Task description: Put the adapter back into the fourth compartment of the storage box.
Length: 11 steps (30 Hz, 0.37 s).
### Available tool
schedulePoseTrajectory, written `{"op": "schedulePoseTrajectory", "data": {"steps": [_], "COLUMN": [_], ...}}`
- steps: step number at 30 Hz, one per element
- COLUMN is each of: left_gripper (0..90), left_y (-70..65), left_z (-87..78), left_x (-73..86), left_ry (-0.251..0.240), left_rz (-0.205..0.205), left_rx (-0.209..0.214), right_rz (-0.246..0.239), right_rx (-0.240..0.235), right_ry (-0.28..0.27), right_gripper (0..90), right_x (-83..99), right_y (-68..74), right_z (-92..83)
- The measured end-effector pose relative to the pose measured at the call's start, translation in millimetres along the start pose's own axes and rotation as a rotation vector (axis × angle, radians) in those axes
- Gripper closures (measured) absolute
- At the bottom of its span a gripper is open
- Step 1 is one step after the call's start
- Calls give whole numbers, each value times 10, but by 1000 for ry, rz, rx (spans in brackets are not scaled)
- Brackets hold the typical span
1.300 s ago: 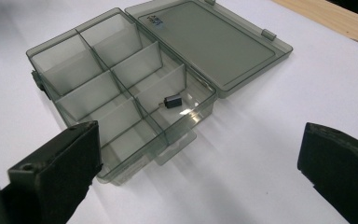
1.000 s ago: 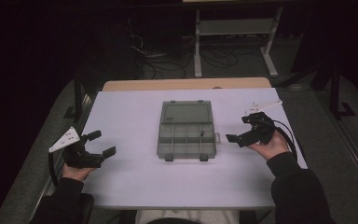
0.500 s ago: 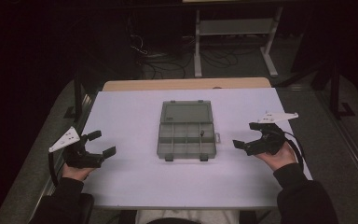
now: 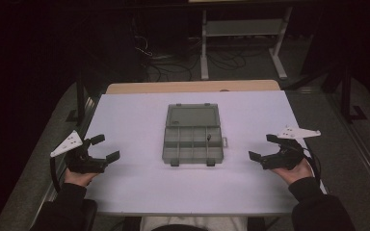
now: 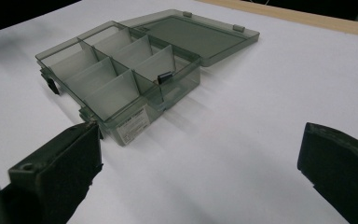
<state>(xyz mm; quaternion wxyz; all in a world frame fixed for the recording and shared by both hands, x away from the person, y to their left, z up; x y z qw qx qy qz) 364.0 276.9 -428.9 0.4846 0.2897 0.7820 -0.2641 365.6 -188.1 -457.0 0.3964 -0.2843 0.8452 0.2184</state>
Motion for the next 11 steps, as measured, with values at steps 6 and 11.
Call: {"op": "schedulePoseTrajectory", "data": {"steps": [6,11], "left_gripper": [0,0], "left_y": [-2,-5], "left_z": [-1,0], "left_x": [-1,-2], "left_ry": [0,0], "left_rz": [-1,0], "left_rx": [0,1], "right_rz": [-2,4], "right_rx": [8,2], "right_ry": [-5,-22], "right_gripper": [0,0], "right_x": [52,79], "right_y": [9,23], "right_z": [-20,-37]}}
Point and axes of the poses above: each handheld gripper's, and its own axes: z roughly forward along the jaws, x roughly out of its underside, y roughly to its left, the point moved 10 cm from there along z, roughly forward along the jaws, and after that the axes turned 6 degrees about y, right-handed, at the moved point
